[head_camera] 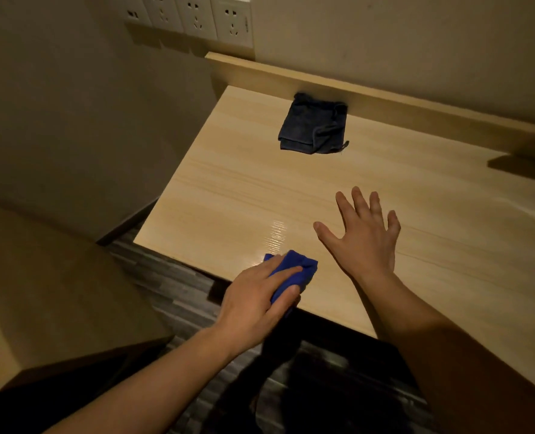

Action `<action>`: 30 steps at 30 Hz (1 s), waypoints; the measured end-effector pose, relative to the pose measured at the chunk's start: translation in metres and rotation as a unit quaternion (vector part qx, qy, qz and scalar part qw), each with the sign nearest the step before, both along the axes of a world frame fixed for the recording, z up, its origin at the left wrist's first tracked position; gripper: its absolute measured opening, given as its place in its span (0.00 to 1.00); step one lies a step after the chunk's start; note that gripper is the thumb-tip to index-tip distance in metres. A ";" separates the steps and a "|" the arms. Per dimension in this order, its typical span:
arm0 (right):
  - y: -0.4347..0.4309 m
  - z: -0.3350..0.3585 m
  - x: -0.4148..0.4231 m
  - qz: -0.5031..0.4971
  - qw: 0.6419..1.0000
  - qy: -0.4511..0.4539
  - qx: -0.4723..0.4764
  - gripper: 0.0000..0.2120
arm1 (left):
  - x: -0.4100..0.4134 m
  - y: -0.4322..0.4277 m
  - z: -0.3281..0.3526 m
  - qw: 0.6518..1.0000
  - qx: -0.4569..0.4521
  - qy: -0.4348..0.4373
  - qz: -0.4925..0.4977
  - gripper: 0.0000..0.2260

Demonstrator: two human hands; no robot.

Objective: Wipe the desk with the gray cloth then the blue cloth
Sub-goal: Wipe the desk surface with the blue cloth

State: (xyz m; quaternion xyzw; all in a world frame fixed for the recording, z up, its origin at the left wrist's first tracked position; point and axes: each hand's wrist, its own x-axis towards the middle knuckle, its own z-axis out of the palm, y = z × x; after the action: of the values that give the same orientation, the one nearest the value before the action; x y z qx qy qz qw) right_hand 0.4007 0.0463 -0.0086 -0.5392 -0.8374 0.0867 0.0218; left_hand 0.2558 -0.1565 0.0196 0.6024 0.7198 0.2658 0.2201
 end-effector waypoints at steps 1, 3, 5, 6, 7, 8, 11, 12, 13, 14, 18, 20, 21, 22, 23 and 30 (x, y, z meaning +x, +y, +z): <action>0.000 0.000 0.000 -0.005 1.000 0.008 -0.001 0.38 | 0.000 0.011 0.007 0.999 0.019 -0.033 0.000 0.22; 0.000 0.000 0.001 -0.024 0.999 0.045 -0.002 0.34 | -0.007 0.047 0.020 0.997 0.060 -0.050 0.014 0.21; 0.001 0.000 0.003 -0.050 0.992 0.113 -0.003 0.31 | -0.020 0.097 0.029 0.997 0.073 -0.025 0.026 0.20; 0.001 -0.001 0.004 -0.061 0.988 0.143 -0.002 0.29 | -0.027 0.123 0.030 0.998 0.066 0.000 0.023 0.20; 0.001 -0.002 0.005 -0.067 0.985 0.161 0.001 0.28 | -0.033 0.147 0.028 0.999 0.042 0.026 0.014 0.21; 0.001 -0.003 0.005 -0.070 0.983 0.170 0.004 0.28 | -0.037 0.168 0.024 0.998 0.001 0.057 -0.004 0.23; 0.001 -0.003 0.003 -0.073 0.981 0.179 0.009 0.27 | -0.042 0.199 0.003 0.973 -0.133 0.162 -0.093 0.31; 0.001 -0.002 0.003 -0.075 0.981 0.180 0.006 0.27 | -0.045 0.200 -0.001 0.970 -0.138 0.166 -0.110 0.31; 0.002 -0.001 0.003 -0.080 0.980 0.182 0.002 0.26 | -0.051 0.199 -0.003 0.974 -0.121 0.155 -0.109 0.31; 0.002 0.000 0.003 -0.087 0.979 0.185 -0.002 0.26 | -0.061 0.195 -0.002 0.982 -0.094 0.137 -0.089 0.31; 0.014 0.022 -0.024 -0.003 0.979 0.198 0.049 0.24 | -0.123 0.163 -0.010 0.981 -0.079 0.178 0.013 0.31; 0.030 0.035 -0.053 0.094 0.977 0.186 0.046 0.25 | -0.145 0.145 -0.017 0.970 -0.119 0.211 0.020 0.29; 0.037 0.040 -0.068 0.130 0.979 0.154 0.026 0.26 | -0.150 0.140 -0.020 0.967 -0.129 0.221 0.016 0.29; 0.045 0.041 -0.081 0.156 0.982 0.104 0.008 0.29 | -0.152 0.138 -0.023 0.965 -0.129 0.229 0.014 0.29; 0.051 0.040 -0.091 0.170 0.984 0.049 -0.009 0.33 | -0.152 0.138 -0.026 0.964 -0.125 0.234 0.015 0.29; 0.059 0.016 -0.103 0.148 0.987 -0.040 -0.049 0.45 | -0.154 0.140 -0.032 0.963 -0.114 0.245 0.020 0.30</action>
State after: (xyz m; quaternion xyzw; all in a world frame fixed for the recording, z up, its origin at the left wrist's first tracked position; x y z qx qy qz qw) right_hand 0.2977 0.1056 0.0069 -0.4129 -0.9029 0.1082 -0.0514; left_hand 0.1021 -0.0163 -0.0125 0.6058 0.7888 0.0309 0.0988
